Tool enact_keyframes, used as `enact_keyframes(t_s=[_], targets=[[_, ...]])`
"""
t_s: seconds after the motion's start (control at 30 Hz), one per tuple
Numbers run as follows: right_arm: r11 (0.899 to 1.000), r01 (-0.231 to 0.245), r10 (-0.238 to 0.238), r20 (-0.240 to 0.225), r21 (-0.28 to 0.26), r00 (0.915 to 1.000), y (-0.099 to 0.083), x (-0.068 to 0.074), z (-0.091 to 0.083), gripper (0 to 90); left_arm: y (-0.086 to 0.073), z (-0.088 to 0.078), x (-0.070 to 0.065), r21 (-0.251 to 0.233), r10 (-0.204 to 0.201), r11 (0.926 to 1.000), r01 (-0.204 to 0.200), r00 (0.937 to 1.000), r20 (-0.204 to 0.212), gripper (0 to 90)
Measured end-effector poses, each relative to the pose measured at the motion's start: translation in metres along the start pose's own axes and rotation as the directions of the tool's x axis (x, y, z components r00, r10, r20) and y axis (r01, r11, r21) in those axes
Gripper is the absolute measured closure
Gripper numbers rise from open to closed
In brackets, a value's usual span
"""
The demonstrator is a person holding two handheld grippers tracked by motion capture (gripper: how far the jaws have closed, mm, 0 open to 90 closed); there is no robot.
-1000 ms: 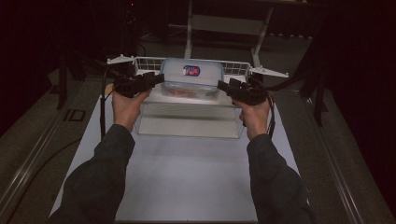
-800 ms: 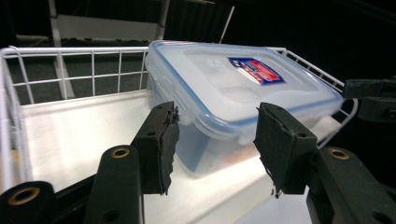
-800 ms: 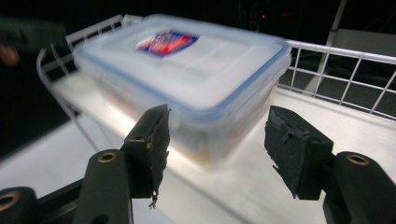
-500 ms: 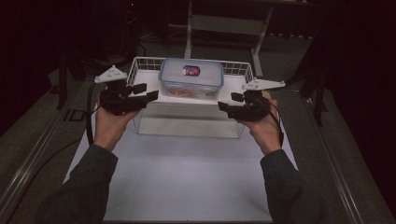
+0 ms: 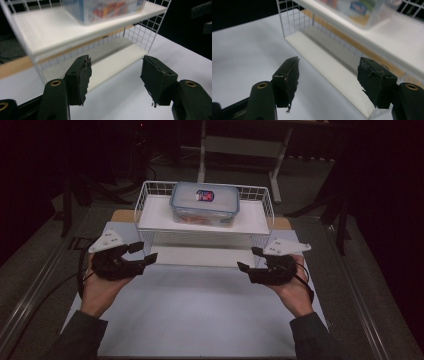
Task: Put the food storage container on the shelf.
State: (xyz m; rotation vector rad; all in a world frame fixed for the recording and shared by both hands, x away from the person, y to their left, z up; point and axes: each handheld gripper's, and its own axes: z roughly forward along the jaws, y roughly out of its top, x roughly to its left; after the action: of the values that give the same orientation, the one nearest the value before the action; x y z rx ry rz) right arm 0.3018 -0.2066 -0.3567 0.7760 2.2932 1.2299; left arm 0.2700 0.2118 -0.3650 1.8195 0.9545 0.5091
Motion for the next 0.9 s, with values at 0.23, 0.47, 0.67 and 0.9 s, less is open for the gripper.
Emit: enact_keyframes(t_s=[0.23, 0.47, 0.67, 0.9], targets=[[0.998, -0.06, 0.06, 0.001, -0.007, 0.9982, -0.042, 0.004, -0.015, 28.8, -0.051, -0.012, -0.004, 0.028, 0.0, 0.9996, 0.001, 0.9994, -0.036, 37.4], [0.992, -0.122, 0.122, 0.008, 0.004, 0.9925, -0.083, 0.007, -0.027, 25.9, -0.093, -0.016, 0.0, 0.041, -0.057, 0.9974, 0.059, 0.9973, -0.047, 33.3], [0.988, -0.154, 0.154, 0.02, -0.029, 0.9878, -0.109, 0.009, -0.035, 25.2, -0.112, -0.019, 0.002, 0.051, -0.063, 0.9963, 0.068, 0.9938, -0.092, 31.3], [0.986, -0.155, 0.159, 0.065, -0.061, 0.9852, -0.128, 0.011, -0.032, 26.2, -0.123, -0.021, 0.007, 0.032, -0.077, 0.9962, 0.081, 0.9908, -0.111, 30.5]])
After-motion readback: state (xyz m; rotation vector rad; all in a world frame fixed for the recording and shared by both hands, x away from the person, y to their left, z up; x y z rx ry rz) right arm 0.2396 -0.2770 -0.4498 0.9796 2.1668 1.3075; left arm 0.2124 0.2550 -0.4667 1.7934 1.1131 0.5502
